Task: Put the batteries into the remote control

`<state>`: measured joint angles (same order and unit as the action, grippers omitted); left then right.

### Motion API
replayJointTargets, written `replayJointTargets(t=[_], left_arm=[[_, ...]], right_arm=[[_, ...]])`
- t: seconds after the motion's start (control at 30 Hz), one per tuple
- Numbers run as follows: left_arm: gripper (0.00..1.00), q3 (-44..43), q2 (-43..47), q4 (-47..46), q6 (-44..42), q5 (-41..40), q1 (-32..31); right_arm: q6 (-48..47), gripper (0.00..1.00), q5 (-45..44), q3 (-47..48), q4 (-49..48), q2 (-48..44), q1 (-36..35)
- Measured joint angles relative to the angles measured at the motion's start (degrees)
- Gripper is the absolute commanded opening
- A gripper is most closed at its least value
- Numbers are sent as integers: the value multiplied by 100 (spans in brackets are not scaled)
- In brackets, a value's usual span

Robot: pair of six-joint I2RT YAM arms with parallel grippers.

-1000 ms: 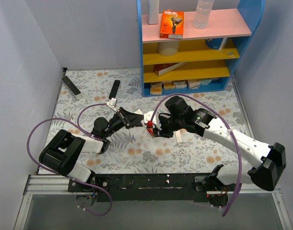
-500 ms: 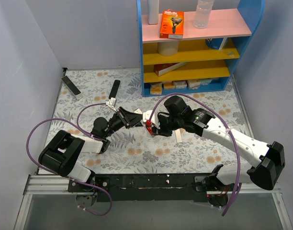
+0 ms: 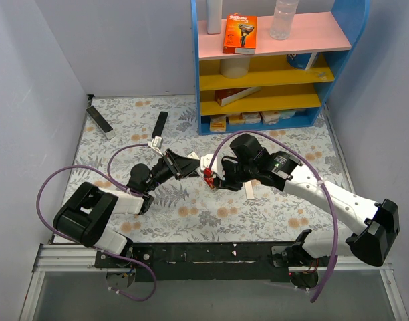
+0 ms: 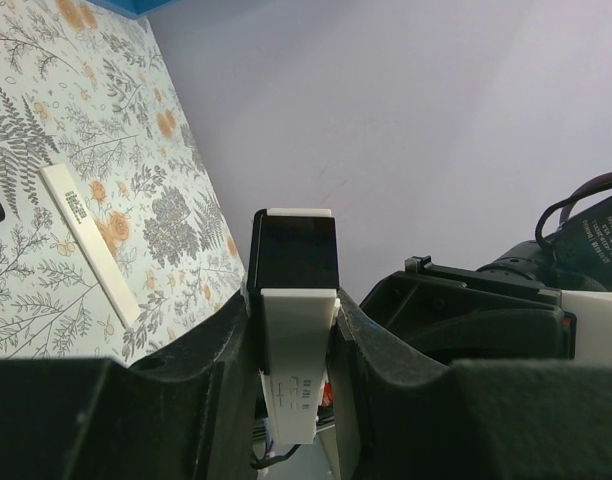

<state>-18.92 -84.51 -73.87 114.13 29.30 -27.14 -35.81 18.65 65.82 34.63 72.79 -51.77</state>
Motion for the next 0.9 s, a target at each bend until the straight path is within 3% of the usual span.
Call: replayJointTargets(t=[0.5, 0.9], left_arm=[[0, 0, 138, 61, -13, 31, 0], [0, 0, 138, 153, -79, 17, 7]], right_arm=[[-37, 28, 149, 39, 39, -7, 0], [122, 8, 92, 42, 42, 83, 0]])
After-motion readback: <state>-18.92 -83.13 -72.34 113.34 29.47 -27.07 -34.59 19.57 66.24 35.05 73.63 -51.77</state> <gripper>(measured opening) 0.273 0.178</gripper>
